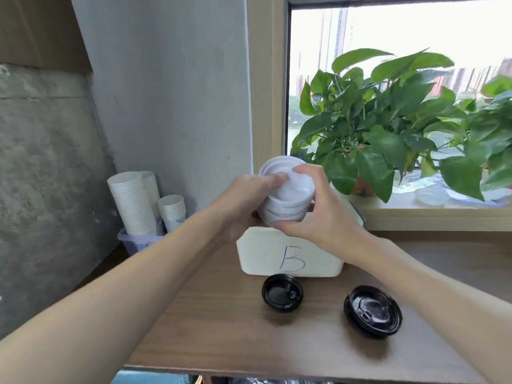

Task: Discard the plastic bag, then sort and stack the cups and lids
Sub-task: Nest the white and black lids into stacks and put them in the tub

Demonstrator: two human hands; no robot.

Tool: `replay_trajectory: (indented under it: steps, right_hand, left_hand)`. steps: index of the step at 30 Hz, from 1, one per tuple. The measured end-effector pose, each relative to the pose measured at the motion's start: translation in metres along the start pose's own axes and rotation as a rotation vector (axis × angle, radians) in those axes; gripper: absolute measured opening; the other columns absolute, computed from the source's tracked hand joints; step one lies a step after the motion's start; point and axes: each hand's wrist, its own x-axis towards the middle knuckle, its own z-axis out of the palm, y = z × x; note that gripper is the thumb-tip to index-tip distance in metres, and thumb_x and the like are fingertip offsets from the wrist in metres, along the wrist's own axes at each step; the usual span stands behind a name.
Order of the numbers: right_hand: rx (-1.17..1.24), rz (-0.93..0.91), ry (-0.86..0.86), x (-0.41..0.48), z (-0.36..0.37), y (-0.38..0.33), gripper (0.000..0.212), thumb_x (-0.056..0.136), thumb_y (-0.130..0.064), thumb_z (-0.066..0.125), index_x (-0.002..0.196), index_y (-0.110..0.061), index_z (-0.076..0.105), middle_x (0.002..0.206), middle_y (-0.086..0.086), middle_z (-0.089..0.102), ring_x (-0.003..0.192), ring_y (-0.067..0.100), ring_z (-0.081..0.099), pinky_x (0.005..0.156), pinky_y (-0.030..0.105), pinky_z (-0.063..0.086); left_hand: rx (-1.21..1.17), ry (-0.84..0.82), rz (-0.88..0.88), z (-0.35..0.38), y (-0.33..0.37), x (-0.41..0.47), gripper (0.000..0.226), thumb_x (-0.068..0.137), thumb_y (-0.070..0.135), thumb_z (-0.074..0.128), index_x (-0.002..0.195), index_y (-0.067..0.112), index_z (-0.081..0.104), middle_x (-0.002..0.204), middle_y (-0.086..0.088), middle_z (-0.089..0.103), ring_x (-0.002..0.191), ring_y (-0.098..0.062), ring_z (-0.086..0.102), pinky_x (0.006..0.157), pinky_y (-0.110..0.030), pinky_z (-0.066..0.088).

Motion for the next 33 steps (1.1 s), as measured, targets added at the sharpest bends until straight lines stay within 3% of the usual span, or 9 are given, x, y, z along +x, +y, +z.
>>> replay_trajectory:
  steps: [3,7,11,16,21,24,29,33]
  right_hand:
    - [-0.003,0.031,-0.004,0.022,-0.008,0.015,0.079,0.059,-0.034,0.087,0.118,-0.040,0.035,0.102,-0.010,0.056,0.089,0.017,0.057,0.081,0.042,0.052]
    - [-0.021,0.072,-0.021,0.044,-0.009,0.040,0.078,0.058,-0.033,0.087,0.117,-0.039,0.036,0.102,-0.010,0.054,0.087,0.015,0.055,0.081,0.039,0.051]
    - [-0.038,0.152,-0.102,0.062,-0.008,0.070,0.082,0.053,-0.045,0.085,0.116,-0.044,0.033,0.106,-0.003,0.056,0.096,0.021,0.059,0.085,0.048,0.051]
    - [-0.078,0.165,-0.232,0.077,-0.012,0.102,0.093,0.057,-0.035,0.087,0.126,-0.048,0.026,0.108,-0.006,0.055,0.099,0.015,0.059,0.087,0.042,0.052]
    - [-0.199,0.218,-0.291,0.078,-0.012,0.126,0.080,0.053,-0.042,0.085,0.113,-0.045,0.032,0.089,-0.001,0.060,0.083,0.021,0.061,0.077,0.048,0.054]
    - [-0.280,0.227,-0.317,0.074,-0.013,0.132,0.078,0.053,-0.041,0.084,0.111,-0.044,0.032,0.081,-0.002,0.058,0.077,0.020,0.059,0.073,0.043,0.053]
    - [-0.272,0.280,-0.311,0.077,-0.018,0.137,0.077,0.055,-0.035,0.086,0.109,-0.041,0.031,0.086,0.004,0.059,0.079,0.020,0.060,0.070,0.040,0.054]
    - [-0.244,0.283,-0.291,0.078,-0.025,0.133,0.077,0.058,-0.029,0.087,0.112,-0.036,0.033,0.085,-0.004,0.060,0.073,0.009,0.059,0.060,0.021,0.048]
  left_hand:
    - [0.045,-0.039,0.010,0.000,0.009,0.026,0.027,0.093,0.033,0.061,0.109,0.013,0.069,0.089,-0.004,0.076,0.081,-0.024,0.072,0.089,-0.043,0.056]
    - [0.067,-0.078,-0.027,-0.005,0.011,0.064,0.025,0.087,0.026,0.064,0.107,0.012,0.069,0.089,-0.007,0.073,0.080,-0.027,0.068,0.087,-0.045,0.056]
    - [0.061,-0.045,-0.072,-0.001,0.001,0.099,0.022,0.084,0.020,0.065,0.105,0.011,0.066,0.089,-0.010,0.070,0.078,-0.030,0.067,0.087,-0.049,0.055]
    - [0.048,-0.096,-0.168,0.003,-0.017,0.136,0.016,0.086,0.021,0.062,0.100,0.015,0.064,0.093,-0.013,0.066,0.088,-0.033,0.065,0.096,-0.055,0.051]
    - [0.083,-0.221,-0.306,0.003,-0.030,0.165,0.026,0.086,0.019,0.064,0.111,0.013,0.060,0.115,-0.021,0.064,0.107,-0.038,0.065,0.087,-0.047,0.058]
    - [0.190,-0.326,-0.354,0.003,-0.031,0.180,0.033,0.088,0.020,0.064,0.118,0.009,0.060,0.119,-0.021,0.065,0.107,-0.036,0.066,0.082,-0.038,0.059]
    - [0.207,-0.355,-0.288,0.007,-0.037,0.191,0.032,0.090,0.026,0.063,0.118,0.010,0.060,0.118,-0.020,0.067,0.098,-0.035,0.069,0.088,-0.043,0.058]
    - [0.177,-0.403,-0.137,0.012,-0.038,0.181,0.031,0.091,0.035,0.065,0.119,0.026,0.056,0.112,-0.008,0.068,0.096,-0.026,0.068,0.093,-0.048,0.054]
